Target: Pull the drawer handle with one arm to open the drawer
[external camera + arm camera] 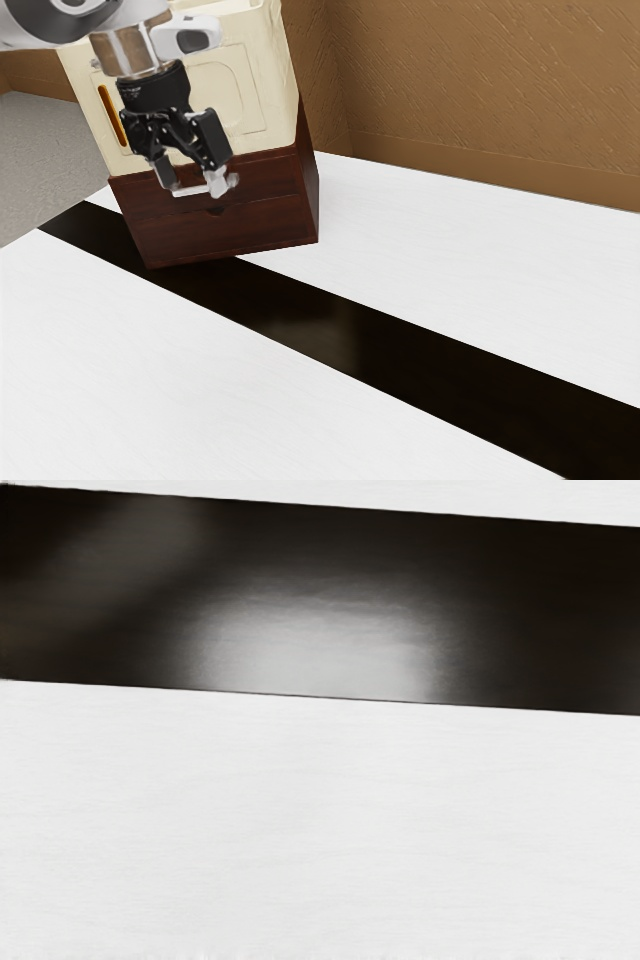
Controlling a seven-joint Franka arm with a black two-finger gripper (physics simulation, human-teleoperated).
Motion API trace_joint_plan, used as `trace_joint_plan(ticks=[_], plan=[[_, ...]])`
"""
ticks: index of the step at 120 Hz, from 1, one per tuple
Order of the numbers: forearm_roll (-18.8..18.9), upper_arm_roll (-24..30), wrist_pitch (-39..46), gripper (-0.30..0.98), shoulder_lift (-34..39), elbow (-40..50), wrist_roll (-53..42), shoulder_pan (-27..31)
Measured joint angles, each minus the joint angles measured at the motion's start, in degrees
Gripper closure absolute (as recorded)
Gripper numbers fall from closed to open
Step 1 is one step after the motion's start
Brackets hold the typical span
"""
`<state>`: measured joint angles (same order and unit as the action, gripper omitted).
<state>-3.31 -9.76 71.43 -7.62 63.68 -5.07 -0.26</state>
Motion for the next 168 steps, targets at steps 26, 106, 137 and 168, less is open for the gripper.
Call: trace_joint_plan(ticks=[26, 106, 137, 168], plan=[[2.20, -3.09, 4.18, 0.00, 12.77, 22.23, -8.12, 0.37], [2.68, -7.35, 27.54, 0.00, 14.85, 37.11, -51.48, 1.70], [1.76, -7.65, 30.14, 0.00, 8.51, 32.59, -61.66, 2.94], [1.60, -7.68, 33.03, 0.00, 2.02, 27.08, -68.23, 2.81]])
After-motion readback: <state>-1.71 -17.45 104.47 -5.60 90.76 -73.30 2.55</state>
